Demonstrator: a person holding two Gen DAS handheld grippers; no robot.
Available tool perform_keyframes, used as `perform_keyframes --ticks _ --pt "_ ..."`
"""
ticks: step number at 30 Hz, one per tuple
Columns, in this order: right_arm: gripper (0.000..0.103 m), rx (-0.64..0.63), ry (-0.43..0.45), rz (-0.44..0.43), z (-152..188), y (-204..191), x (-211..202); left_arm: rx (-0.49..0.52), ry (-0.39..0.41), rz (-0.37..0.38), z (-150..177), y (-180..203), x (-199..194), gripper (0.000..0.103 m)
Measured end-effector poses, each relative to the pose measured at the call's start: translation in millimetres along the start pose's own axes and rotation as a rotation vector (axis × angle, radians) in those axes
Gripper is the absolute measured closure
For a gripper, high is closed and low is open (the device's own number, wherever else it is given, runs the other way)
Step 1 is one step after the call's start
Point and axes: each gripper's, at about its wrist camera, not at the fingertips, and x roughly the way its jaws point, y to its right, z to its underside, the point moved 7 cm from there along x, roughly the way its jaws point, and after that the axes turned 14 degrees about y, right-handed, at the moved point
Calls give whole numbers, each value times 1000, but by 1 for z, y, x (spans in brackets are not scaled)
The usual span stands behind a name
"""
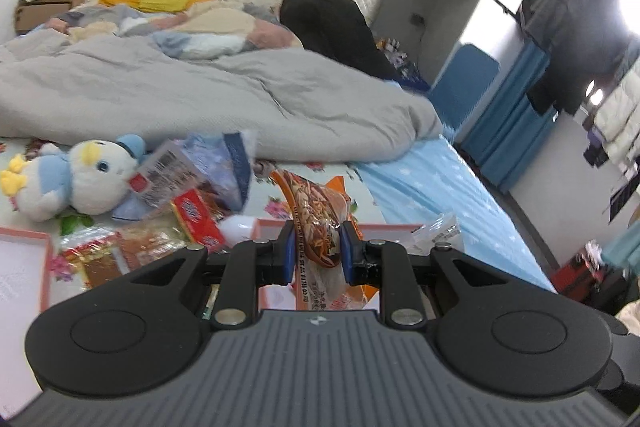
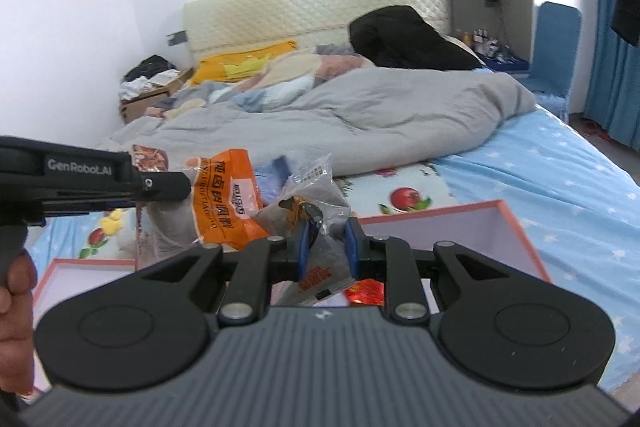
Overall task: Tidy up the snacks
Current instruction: 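Open both tools to drop the packets into the deep pink box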
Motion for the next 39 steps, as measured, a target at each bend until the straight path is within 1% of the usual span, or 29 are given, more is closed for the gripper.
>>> perform_keyframes --ticks 4,7,12,16,21,24,27,28,29,30,31,32,33,39 --pt "80 14 -48 47 17 29 9 23 -64 14 22 19 29 77" --pt "80 35 -90 85 36 53 16 61 -115 20 44 30 50 77" --pt "80 79 -192 131 75 82 28 102 -216 30 80 40 83 77" --pt "80 78 -255 144 102 90 34 120 -279 25 104 39 104 77" --pt "80 76 -323 125 126 93 38 133 -351 23 127 36 119 77" --pt "81 79 -337 121 132 94 40 136 -369 25 132 34 122 77" --pt "80 99 -337 115 130 95 41 140 -380 34 135 35 123 75" --pt "79 98 -338 118 130 95 41 140 -382 33 134 35 123 70" --pt "79 95 -337 121 129 95 41 140 -381 28 133 34 122 68" --pt "79 95 -336 123 128 96 41 140 -378 28 132 34 121 63" --pt "75 97 -334 126 126 96 41 139 -375 28 130 34 120 57" --pt "69 101 -326 122 124 95 39 137 -368 29 127 35 117 56" --pt "61 101 -315 122 121 93 37 134 -360 31 124 35 114 55" --pt "60 87 -259 121 102 82 26 132 -305 52 101 36 92 55"
